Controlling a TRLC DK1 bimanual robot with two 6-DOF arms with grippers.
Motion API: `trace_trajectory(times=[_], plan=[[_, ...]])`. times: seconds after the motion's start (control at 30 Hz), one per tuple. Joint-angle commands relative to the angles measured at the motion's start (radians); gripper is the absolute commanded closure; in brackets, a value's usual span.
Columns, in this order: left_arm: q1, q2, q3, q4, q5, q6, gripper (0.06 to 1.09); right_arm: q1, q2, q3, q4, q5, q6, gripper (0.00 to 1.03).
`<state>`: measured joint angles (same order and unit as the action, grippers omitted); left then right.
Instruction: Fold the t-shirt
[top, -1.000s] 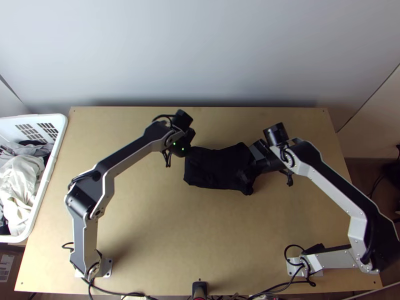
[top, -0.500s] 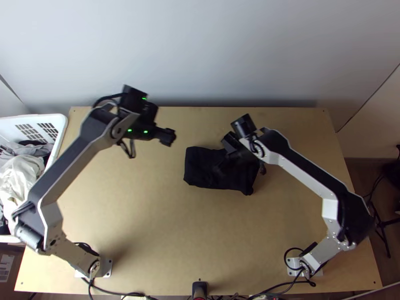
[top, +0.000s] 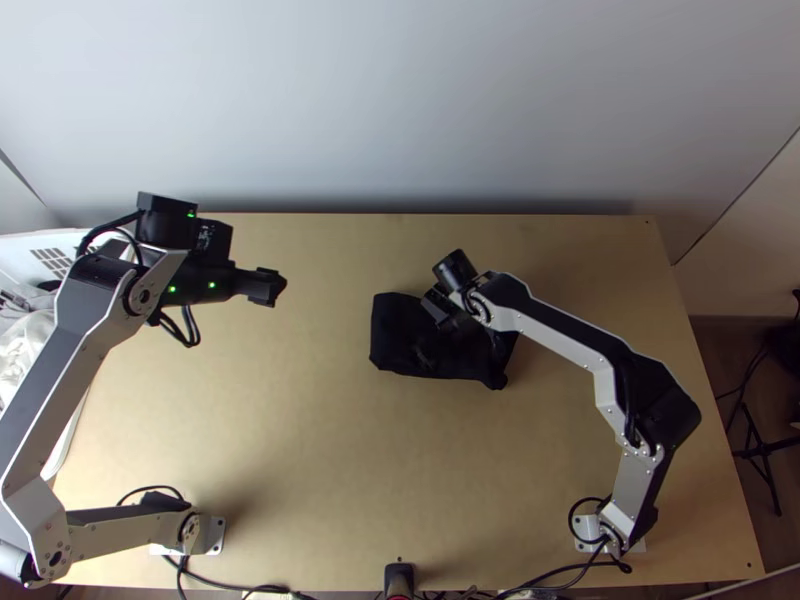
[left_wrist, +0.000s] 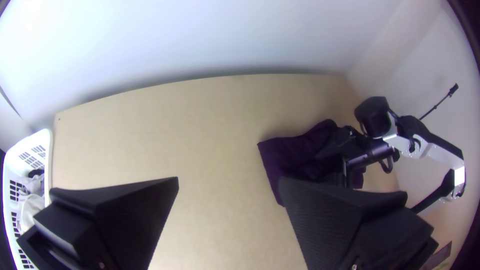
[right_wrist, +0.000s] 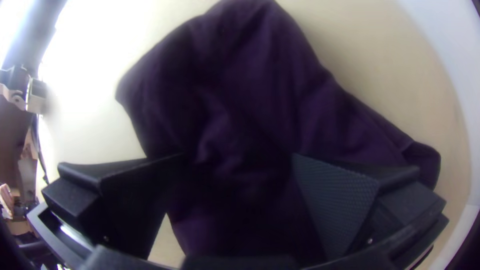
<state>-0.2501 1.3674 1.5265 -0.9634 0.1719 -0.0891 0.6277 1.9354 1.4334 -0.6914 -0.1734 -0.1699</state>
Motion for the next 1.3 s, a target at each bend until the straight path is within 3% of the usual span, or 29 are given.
trace_trajectory(times=[0.0,0.07,0.37,1.27], plan=[[0.054,-0.077,-0.035,-0.012,0.001,-0.021,0.11,0.012,0.023,-0.076,0.078,0.146,-0.023,0.04],[0.066,-0.09,-0.037,-0.018,0.001,-0.023,0.11,0.018,0.036,-0.087,0.079,0.204,-0.037,0.04],[0.133,-0.128,-0.072,-0.032,0.001,-0.015,0.11,-0.051,0.037,-0.103,0.118,0.265,-0.033,0.04],[0.209,-0.205,-0.164,-0.052,0.011,0.008,0.11,-0.752,0.057,-0.083,0.174,0.278,-0.005,0.04]])
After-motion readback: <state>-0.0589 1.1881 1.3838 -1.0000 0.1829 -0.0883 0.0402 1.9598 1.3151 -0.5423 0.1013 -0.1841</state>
